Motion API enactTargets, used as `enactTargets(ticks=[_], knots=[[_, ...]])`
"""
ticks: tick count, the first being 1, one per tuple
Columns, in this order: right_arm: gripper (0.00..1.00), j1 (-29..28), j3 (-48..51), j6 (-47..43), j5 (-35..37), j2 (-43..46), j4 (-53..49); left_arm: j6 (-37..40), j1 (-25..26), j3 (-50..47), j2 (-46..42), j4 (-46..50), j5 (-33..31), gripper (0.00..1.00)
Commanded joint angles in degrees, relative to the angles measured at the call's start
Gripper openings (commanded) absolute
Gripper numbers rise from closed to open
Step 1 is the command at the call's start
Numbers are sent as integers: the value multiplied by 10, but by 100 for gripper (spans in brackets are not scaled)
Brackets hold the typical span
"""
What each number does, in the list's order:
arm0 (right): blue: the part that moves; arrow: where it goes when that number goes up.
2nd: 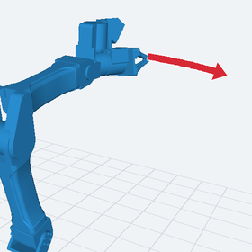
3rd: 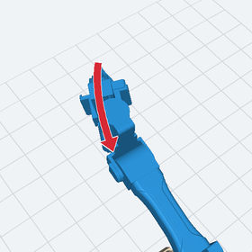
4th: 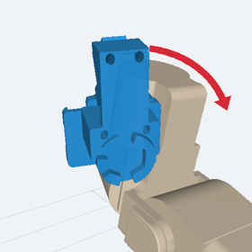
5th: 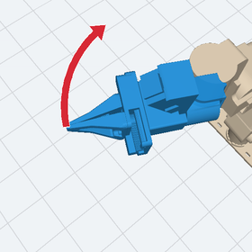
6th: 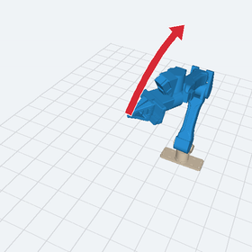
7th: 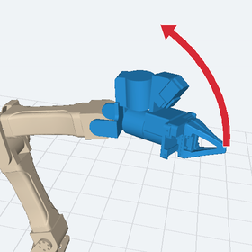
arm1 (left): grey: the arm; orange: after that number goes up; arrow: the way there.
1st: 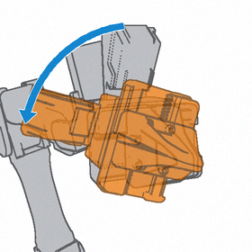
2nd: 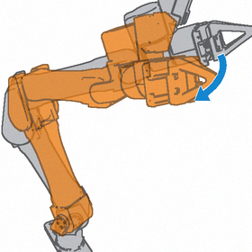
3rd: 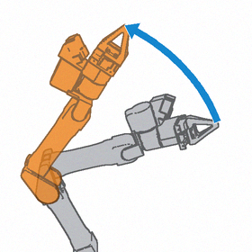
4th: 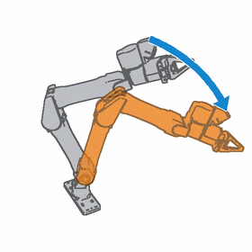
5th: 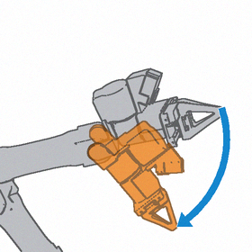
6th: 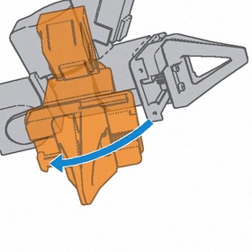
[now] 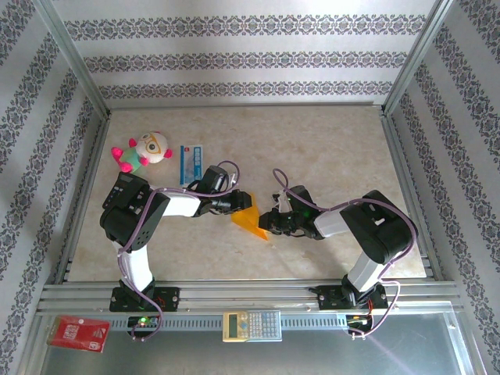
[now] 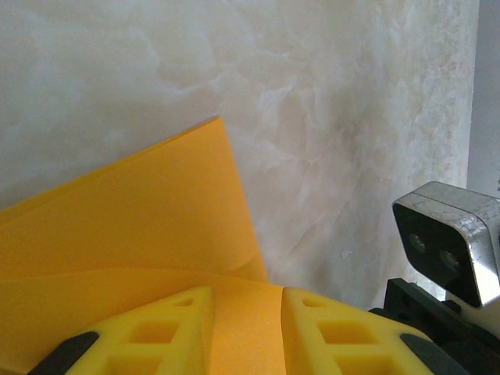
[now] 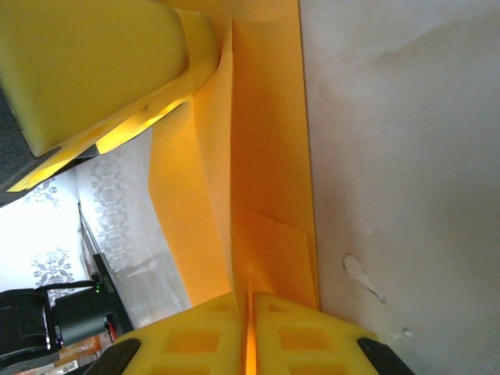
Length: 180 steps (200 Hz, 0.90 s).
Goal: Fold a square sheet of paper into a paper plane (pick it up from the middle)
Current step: Fourth fold the wing at the center of the table.
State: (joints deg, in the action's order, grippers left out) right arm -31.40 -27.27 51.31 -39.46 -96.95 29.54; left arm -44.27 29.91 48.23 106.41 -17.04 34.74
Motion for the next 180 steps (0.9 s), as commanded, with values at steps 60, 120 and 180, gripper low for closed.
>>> enactTargets(ticks=[60,120,180], knots=[[19,-11,-12,-31,51,40,-88,27,-10,-21,22,24,-3,30],[25,-7,-16,-47,58,69,-122,30,-10,-26,23,16,4,30],[19,-12,-7,-69,64,111,-168,30,-10,-28,20,15,6,30]])
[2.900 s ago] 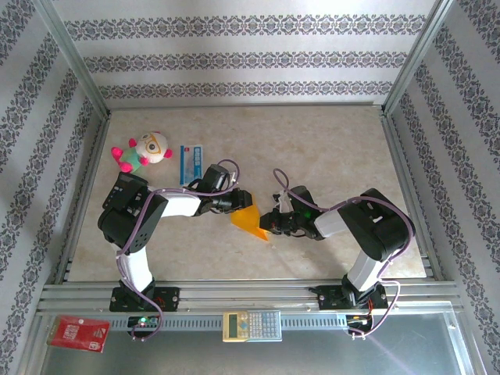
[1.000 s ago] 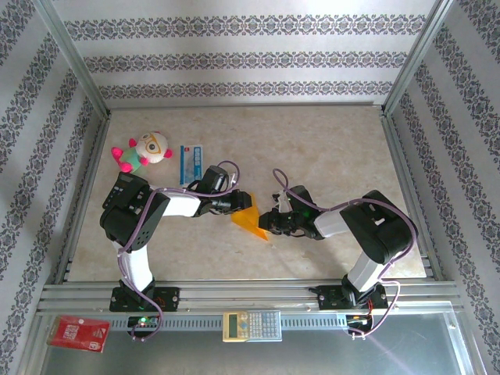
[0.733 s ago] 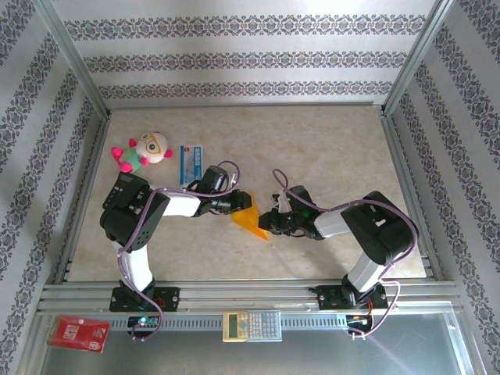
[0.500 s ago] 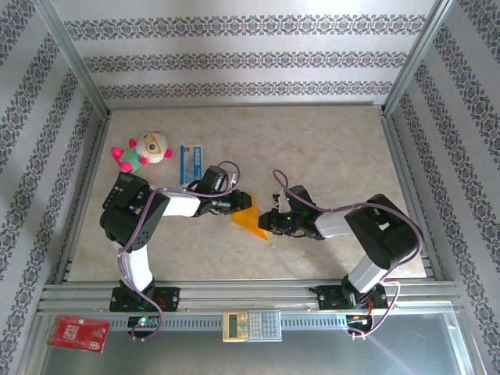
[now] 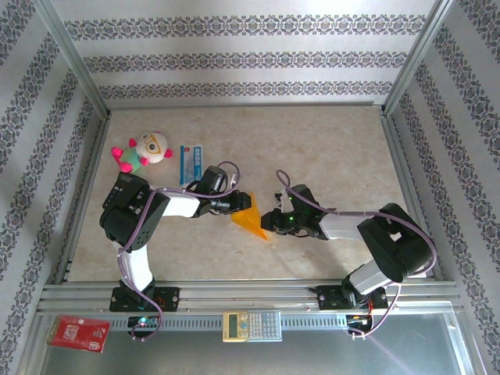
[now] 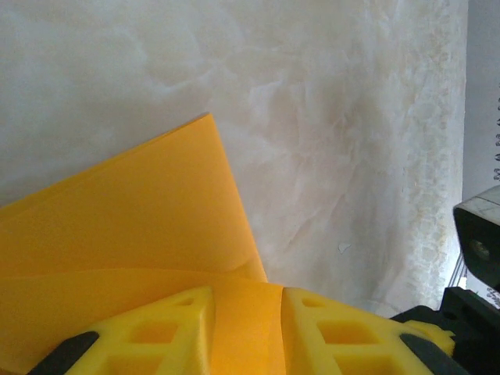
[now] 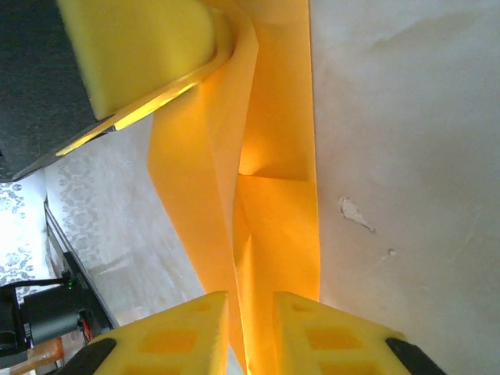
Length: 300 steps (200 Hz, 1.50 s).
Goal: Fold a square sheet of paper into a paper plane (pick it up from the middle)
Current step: Fourth fold the wing at the center of the table.
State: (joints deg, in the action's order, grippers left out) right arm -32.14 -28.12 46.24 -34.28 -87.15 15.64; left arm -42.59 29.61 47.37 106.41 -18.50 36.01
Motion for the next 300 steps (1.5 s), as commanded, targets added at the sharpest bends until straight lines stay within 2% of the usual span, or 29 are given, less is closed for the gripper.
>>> enactTargets(ticks=[1,20,92,211,275,300], knots=[[19,-5,2,-18,13,14,-30,12,-8,-19,20,29,-7,30],[14,-6,7,-19,17,12,-32,13,-6,-20,20,29,-8,30],[10,-8,6,-33,47,3,-58,17,-8,-19,19,34,-8,30],[5,-34,13,-34,19,7,-31,19,-8,-21,17,37,-13,30],[5,-48,11,-38,22,-2,-30,22,-8,-26,19,32,-16,30],[10,-42,11,-36,22,23,-33,23,-9,-33,19,18,-15,30]])
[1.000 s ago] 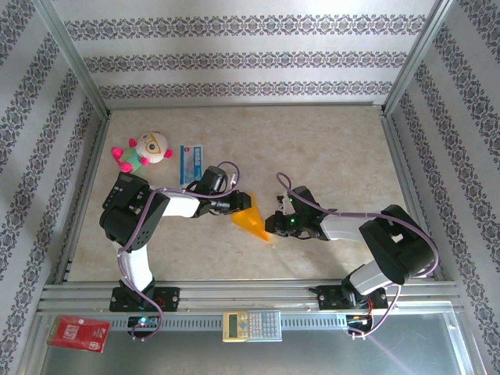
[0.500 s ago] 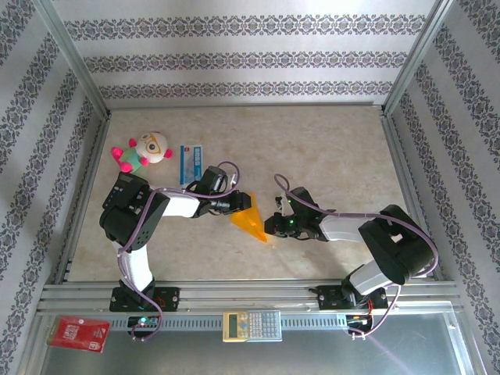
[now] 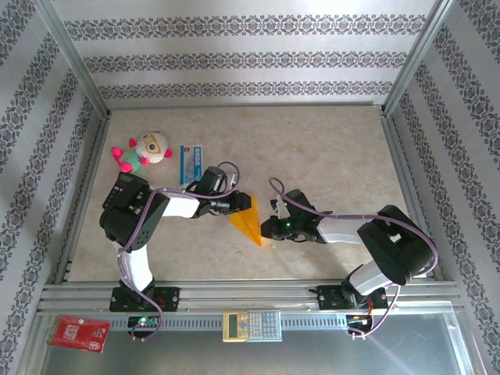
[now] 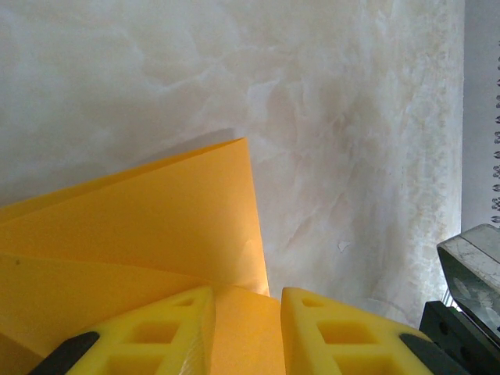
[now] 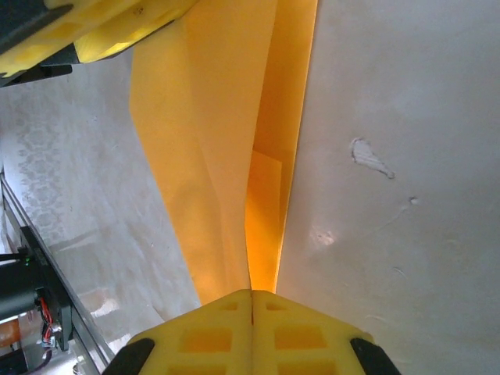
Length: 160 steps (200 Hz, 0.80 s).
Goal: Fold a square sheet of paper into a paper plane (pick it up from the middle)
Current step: Fourth fold the wing at the center of the table.
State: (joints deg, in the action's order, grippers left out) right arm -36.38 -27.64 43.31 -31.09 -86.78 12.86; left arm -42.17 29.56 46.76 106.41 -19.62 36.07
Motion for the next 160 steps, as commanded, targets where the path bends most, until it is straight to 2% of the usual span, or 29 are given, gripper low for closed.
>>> enactTargets(ticks=[1,27,73,113,160], knots=[[10,0,5,-6,-10,20,-6,20,-9,-27,19,29,-15,30],[20,1,0,4,-12,22,3,20,-10,-26,21,28,-11,30],[26,4,-18,19,-24,-6,40,20,-11,-25,20,30,-13,30],[25,3,-38,29,-38,-41,67,20,-11,-24,17,33,-11,30],[16,2,-43,53,-53,-73,109,21,-12,-25,16,36,-13,30]])
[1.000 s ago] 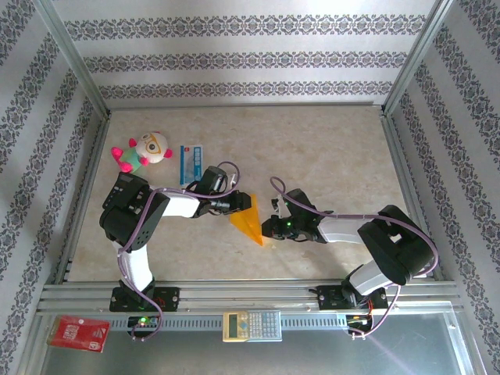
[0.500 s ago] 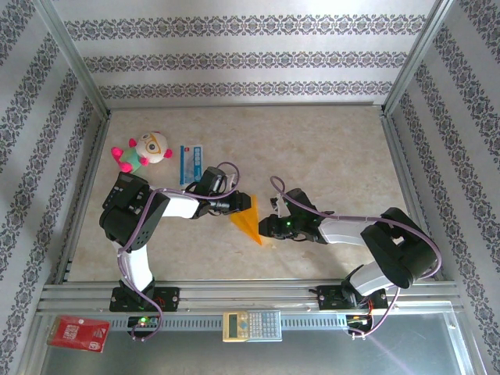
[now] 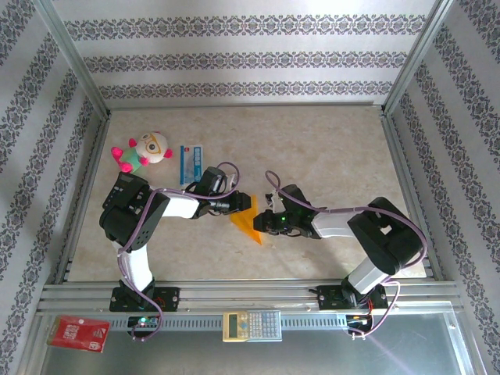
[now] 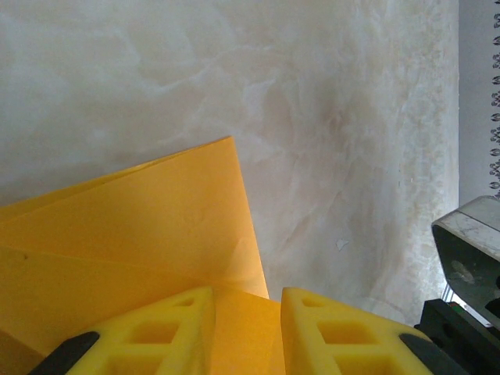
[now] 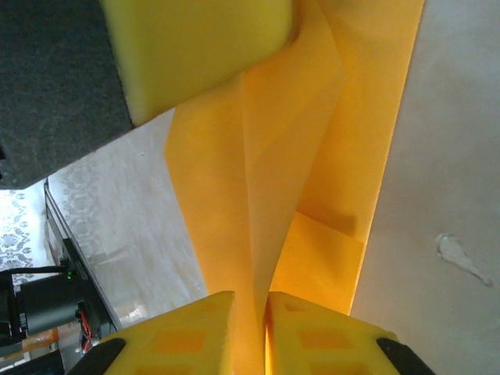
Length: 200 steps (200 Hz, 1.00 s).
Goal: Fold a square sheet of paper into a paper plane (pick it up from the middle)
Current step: Fourth fold the wing at the center of the table.
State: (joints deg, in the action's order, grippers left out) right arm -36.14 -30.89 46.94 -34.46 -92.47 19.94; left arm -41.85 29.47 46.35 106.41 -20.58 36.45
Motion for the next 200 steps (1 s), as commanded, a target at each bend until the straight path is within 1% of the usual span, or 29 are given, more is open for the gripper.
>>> enactTargets(ticks=[1,22,73,104,158,182,200], knots=[[16,-1,-10,18,-20,-17,39,18,-11,-21,16,46,-16,30],[14,0,-5,34,-28,-25,66,20,-10,-23,13,47,-18,30],[12,1,3,60,-39,-46,116,22,-11,-24,12,50,-21,30],[16,11,17,60,-39,-43,120,24,-11,-23,9,54,-23,30],[26,32,48,26,-25,30,52,25,-11,-23,9,55,-24,30],[26,34,61,14,-14,75,24,26,-11,-24,9,56,-25,30],[22,19,57,1,-2,103,-2,26,-11,-24,9,57,-25,30]])
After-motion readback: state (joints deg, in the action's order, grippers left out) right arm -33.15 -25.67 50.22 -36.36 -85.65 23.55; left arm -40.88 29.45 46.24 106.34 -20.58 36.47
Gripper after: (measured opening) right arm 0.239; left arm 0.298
